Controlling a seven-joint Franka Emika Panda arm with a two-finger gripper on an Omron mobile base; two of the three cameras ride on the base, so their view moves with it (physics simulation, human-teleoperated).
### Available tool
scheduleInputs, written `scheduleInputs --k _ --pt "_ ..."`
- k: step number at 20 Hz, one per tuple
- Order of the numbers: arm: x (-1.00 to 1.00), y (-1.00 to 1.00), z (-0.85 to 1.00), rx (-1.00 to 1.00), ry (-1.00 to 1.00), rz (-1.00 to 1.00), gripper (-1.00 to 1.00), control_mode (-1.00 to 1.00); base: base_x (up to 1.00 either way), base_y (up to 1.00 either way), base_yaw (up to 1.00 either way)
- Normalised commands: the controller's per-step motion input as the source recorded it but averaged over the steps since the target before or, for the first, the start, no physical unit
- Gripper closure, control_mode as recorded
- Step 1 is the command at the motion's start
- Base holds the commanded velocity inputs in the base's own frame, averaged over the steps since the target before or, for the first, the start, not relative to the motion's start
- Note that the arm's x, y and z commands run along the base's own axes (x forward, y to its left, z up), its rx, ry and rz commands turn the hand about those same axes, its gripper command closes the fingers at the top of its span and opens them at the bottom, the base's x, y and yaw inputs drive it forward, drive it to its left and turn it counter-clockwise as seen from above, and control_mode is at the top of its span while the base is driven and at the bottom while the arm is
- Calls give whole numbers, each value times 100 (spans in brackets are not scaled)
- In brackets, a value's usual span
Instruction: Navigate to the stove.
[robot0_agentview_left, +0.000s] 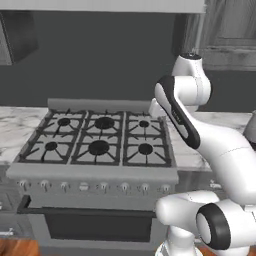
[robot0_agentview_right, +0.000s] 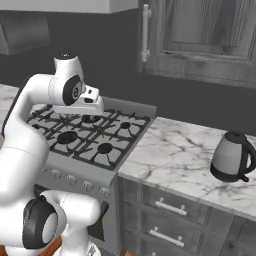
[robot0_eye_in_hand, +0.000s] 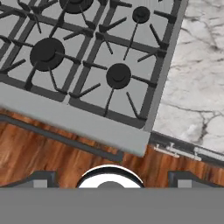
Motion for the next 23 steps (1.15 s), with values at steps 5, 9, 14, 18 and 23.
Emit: scheduleInputs --k 5,9,14,18,23 --pt "0 0 0 0 0 0 -100 100 67 100 -36" --pt "0 0 0 0 0 0 -100 100 72 100 -29" --pt "0 0 0 0 0 0 -100 100 68 61 -11" --pt "0 0 0 0 0 0 -100 100 55 22 2" --pt "0 0 0 0 0 0 -100 100 39 54 0"
